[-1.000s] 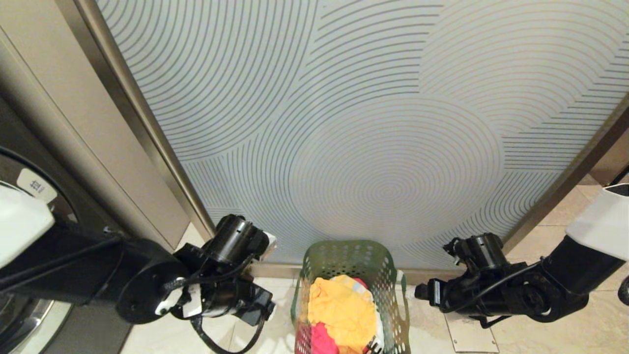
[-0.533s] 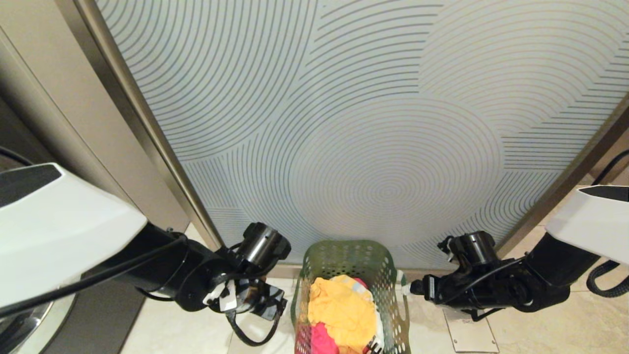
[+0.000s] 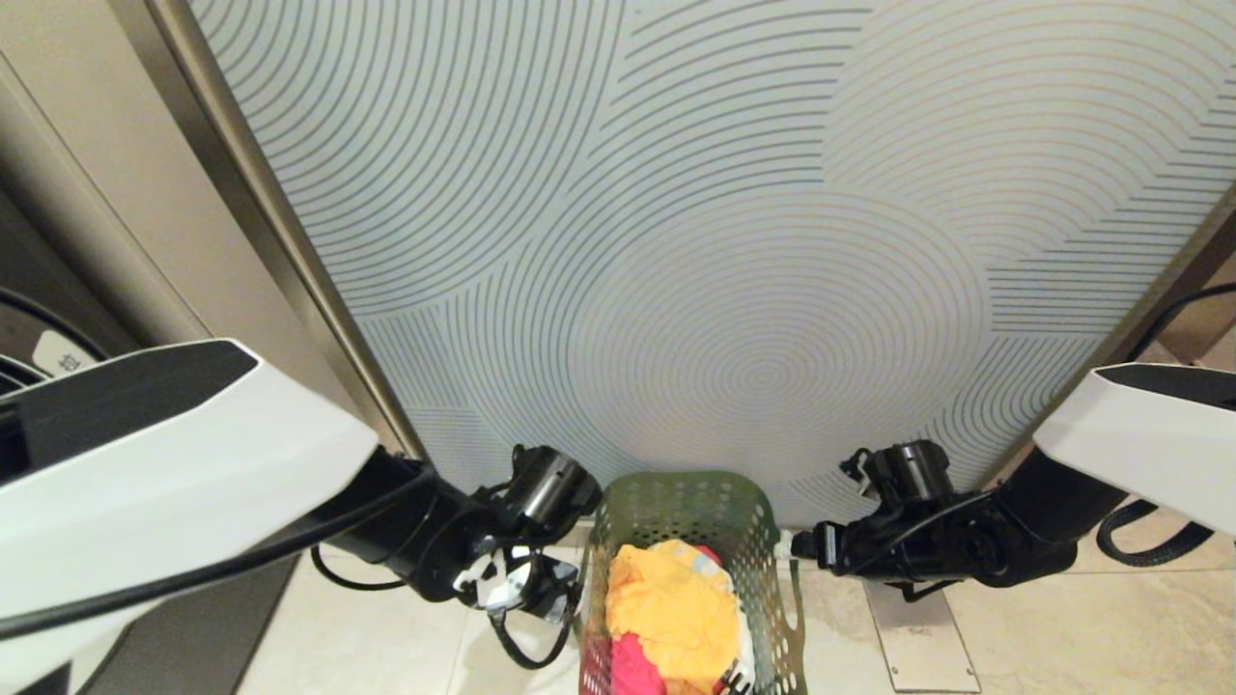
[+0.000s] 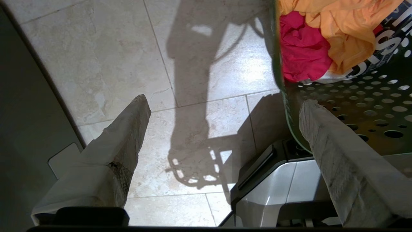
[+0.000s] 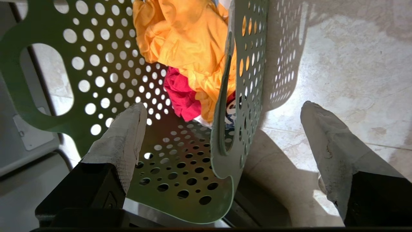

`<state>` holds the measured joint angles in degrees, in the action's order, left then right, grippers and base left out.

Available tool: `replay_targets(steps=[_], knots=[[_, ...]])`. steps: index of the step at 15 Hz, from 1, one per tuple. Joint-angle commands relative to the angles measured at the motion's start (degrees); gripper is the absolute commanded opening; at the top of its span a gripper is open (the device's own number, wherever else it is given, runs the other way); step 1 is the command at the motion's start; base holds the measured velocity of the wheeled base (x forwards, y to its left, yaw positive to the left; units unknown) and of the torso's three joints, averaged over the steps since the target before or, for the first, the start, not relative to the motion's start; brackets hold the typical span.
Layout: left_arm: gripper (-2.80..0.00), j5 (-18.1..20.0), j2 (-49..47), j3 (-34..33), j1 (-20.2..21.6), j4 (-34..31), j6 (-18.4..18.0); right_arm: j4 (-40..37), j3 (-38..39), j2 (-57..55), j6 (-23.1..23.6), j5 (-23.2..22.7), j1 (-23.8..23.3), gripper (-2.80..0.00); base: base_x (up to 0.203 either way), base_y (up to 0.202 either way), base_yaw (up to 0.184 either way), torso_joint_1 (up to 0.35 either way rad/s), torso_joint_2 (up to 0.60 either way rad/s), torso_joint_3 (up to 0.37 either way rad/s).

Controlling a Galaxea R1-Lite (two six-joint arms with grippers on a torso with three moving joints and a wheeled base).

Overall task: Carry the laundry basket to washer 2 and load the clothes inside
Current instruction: Pick up the clothes basket and put it beside the washing machine

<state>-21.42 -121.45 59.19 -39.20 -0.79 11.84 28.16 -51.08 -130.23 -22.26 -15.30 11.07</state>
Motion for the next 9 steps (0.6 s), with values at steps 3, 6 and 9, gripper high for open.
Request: replay_targets(steps=[3, 6, 9], knots=[[0.0, -0.36, -2.81, 1.1, -1.63, 0.14, 2.18, 0.01, -0.34, -0.46, 0.64, 0.01, 0.09, 0.0, 0.0, 0.0, 0.0, 0.0, 0.0, 0.0], [0.0, -0.38, -3.37, 1.19, -2.46, 0.18, 3.9, -0.04, -0.43, -0.51, 0.73, 0.24, 0.2, 0.0, 0.0, 0.0, 0.0, 0.0, 0.0, 0.0], [0.0, -0.5, -4.77, 1.81, -2.42, 0.35, 4.04, -0.04, -0.51, -0.55, 0.83, 0.27, 0.36, 0.0, 0.0, 0.0, 0.0, 0.0, 0.0, 0.0]])
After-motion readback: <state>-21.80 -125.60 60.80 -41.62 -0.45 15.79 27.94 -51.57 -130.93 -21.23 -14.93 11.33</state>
